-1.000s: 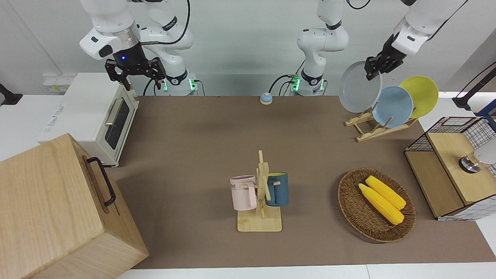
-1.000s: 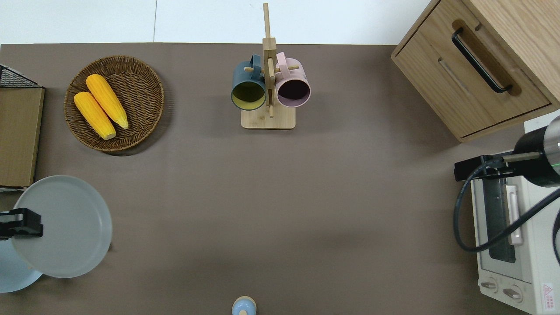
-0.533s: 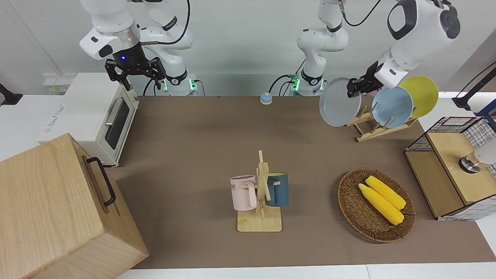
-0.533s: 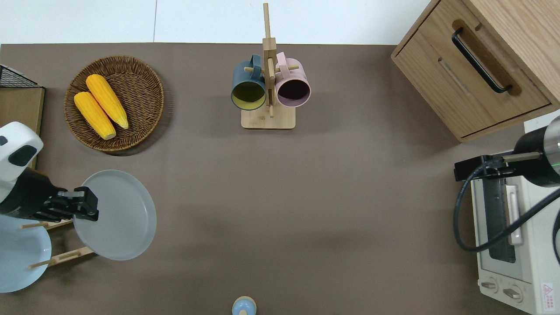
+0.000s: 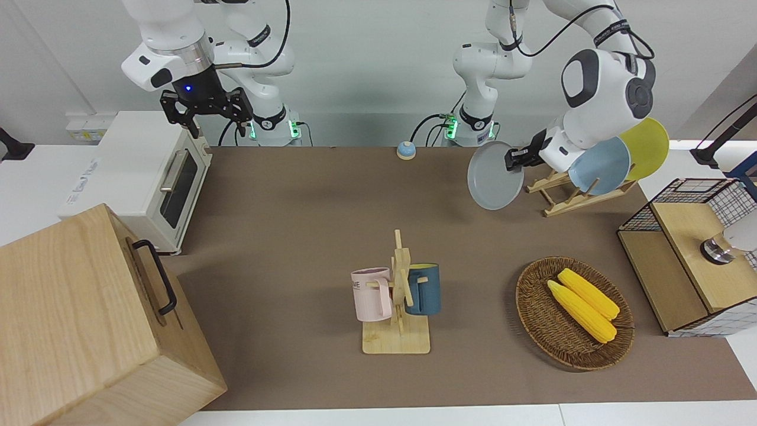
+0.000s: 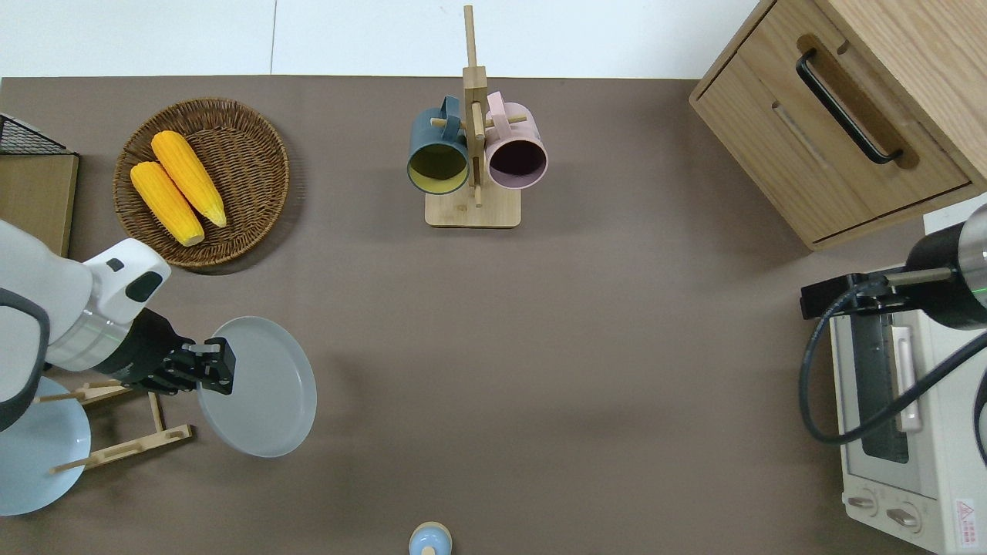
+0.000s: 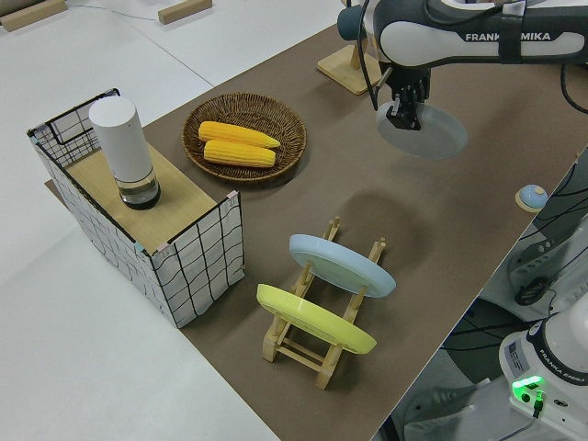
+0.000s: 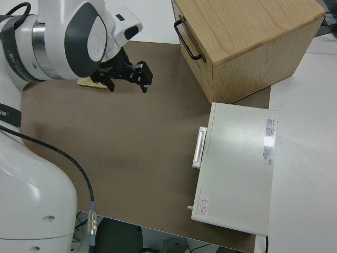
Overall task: Pick gray plate from low plate rack and place it on table with left arm
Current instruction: 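Carry the plate away from the rack and lower it flat onto the table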
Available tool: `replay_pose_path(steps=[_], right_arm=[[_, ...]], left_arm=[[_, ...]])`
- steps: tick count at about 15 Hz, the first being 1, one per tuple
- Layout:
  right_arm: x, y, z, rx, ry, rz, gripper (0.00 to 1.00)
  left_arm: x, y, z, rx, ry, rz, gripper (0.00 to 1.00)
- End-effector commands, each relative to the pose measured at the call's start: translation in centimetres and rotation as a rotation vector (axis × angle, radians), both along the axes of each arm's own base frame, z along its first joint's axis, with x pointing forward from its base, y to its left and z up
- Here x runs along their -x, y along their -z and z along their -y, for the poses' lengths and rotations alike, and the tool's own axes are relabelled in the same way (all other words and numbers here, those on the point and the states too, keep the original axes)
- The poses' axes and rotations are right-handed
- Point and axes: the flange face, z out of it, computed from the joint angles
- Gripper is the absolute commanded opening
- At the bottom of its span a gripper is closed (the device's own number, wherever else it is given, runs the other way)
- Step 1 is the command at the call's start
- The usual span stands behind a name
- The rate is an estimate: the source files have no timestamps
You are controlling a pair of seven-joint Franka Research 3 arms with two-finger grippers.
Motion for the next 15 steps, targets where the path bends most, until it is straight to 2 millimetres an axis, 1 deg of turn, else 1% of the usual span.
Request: replay_pose_path(steps=[1, 5, 10, 12, 15], right_arm=[[0.2, -0.3, 0.2, -0.017, 0.015, -0.008, 0.987], [0.2, -0.3, 0.2, -0.017, 0.015, -0.008, 0.99], [0.2, -0.3, 0.2, -0.017, 0.015, -0.008, 0.987], [0.2, -0.3, 0.2, -0.017, 0.015, -0.008, 0.987], [0.2, -0.3, 0.2, -0.017, 0.015, -0.008, 0.99]], left_arm=[[0.6, 2.2, 1.4, 0.008, 0.01, -0.003, 0.07], [1.1, 5.0, 2.7, -0.008, 0.023, -0.006, 0.07], [1.2, 6.3, 3.2, -0.028, 0.026, -0.014, 0.08], [1.4, 6.9, 3.6, -0.067, 0.056, -0.024, 0.08], [1.5, 7.4, 3.5, -0.076, 0.056, -0.019, 0.08]])
